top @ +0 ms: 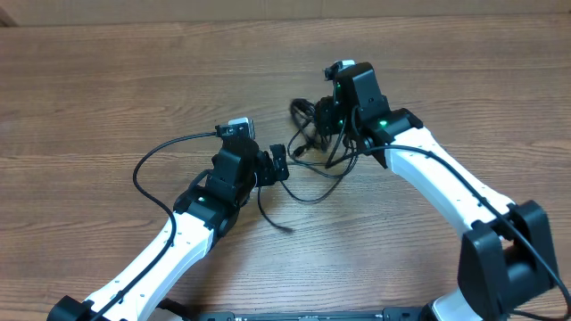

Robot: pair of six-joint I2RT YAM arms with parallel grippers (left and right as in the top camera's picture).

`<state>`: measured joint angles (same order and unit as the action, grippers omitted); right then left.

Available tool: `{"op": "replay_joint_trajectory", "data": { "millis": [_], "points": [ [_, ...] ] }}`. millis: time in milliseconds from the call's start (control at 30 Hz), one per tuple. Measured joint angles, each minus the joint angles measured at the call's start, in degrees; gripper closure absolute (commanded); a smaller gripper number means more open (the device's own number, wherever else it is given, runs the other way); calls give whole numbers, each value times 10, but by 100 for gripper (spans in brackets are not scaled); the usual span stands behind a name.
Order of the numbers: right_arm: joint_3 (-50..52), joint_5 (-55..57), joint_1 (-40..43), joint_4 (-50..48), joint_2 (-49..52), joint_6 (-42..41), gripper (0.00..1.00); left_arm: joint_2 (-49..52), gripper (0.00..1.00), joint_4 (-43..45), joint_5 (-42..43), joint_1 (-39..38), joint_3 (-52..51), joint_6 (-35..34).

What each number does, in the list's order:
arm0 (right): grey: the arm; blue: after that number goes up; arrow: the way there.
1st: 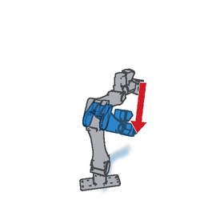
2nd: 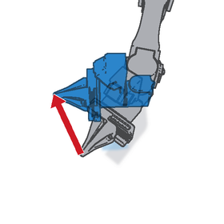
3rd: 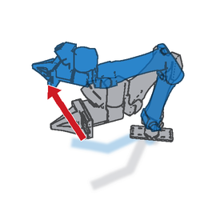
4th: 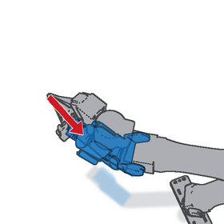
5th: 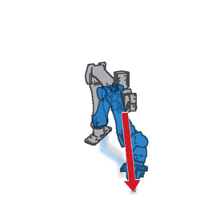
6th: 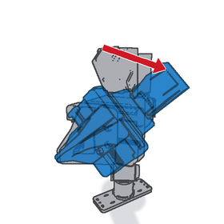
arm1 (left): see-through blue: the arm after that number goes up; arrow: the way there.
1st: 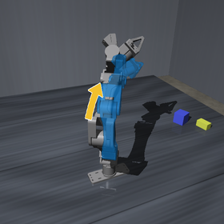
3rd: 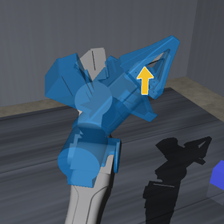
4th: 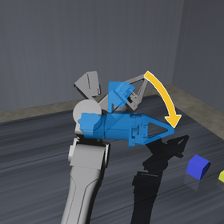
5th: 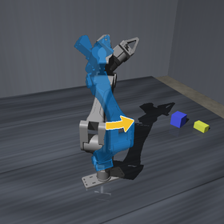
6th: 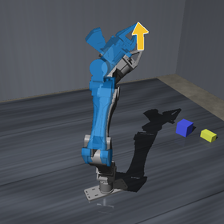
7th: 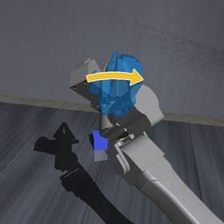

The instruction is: Untangle cables

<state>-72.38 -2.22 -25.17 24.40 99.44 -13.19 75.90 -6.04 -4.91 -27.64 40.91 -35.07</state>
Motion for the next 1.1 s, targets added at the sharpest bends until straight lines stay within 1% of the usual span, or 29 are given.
{"op": "replay_joint_trajectory", "data": {
  "millis": [133,200,300,367,467,667,767,867,1100],
  "points": [
    [0,1,0,3,15,-1,58,0,0,0,0,0,0,0],
    [0,1,0,2,22,-2,50,0,0,0,0,0,0,0],
    [0,1,0,-5,26,-2,45,0,1,0,0,0,0,0],
    [0,1,0,-17,26,-2,39,0,0,0,0,0,0,0],
    [0,-3,0,-25,26,-2,38,0,0,0,0,0,0,0],
    [0,-13,0,-42,26,-2,38,0,0,0,0,0,0,-2],
    [0,-24,0,-62,26,-3,38,0,0,0,0,0,0,-3],
    [0,-31,0,-82,28,-3,34,0,1,0,0,0,0,-5],
    [0,-45,0,-133,57,9,33,0,0,0,0,0,0,-6]
  ]
}}
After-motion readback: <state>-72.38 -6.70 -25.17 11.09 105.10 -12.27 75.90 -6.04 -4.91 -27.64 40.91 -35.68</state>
